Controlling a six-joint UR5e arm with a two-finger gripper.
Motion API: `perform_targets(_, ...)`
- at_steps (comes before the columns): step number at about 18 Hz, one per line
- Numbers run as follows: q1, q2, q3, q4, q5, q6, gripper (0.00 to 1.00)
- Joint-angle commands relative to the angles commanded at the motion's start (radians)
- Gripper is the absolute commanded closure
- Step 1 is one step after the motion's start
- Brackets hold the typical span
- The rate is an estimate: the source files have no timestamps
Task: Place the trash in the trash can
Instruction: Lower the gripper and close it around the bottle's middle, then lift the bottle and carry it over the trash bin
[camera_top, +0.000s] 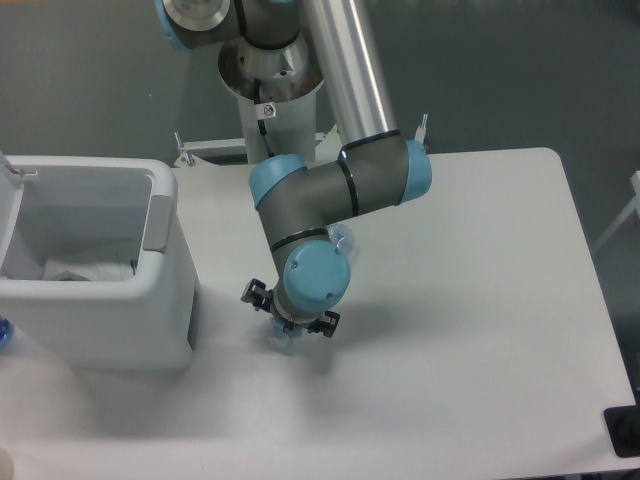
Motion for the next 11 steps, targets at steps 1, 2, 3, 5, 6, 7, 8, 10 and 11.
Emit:
perform_targets(1, 0.0, -0.008, 0.006, 0.0, 0.002, -0.002, 0.0)
perform_targets(2, 0.0, -0.012, 0.009, 0.003, 0.002, -0.002, 0.0)
perform_targets(3, 0.0, -0.017, 0.012, 0.005, 0.0, -0.002, 0.12)
perform_targets(5, 0.0, -0.018, 0.02, -0.002, 0.0, -0.002, 0.46)
perform_targets(6, 0.0, -0.02, 0.021, -0.002, 0.0, -0.002, 0.47)
perform_targets(7, 0.0, -0.02, 0.023, -0.003, 0.0, -0.003, 0.53)
perform_targets(8, 0.002, -0.015, 0.022, -0.005, 0.0, -0.003, 0.6)
perform_targets(10, 0.002, -0.003, 0.026, -0.005, -0.005, -0.015, 0.7)
perform_targets(11, 0.002, 0.001, 0.028, -0.005, -0.008, -0.015, 0.7)
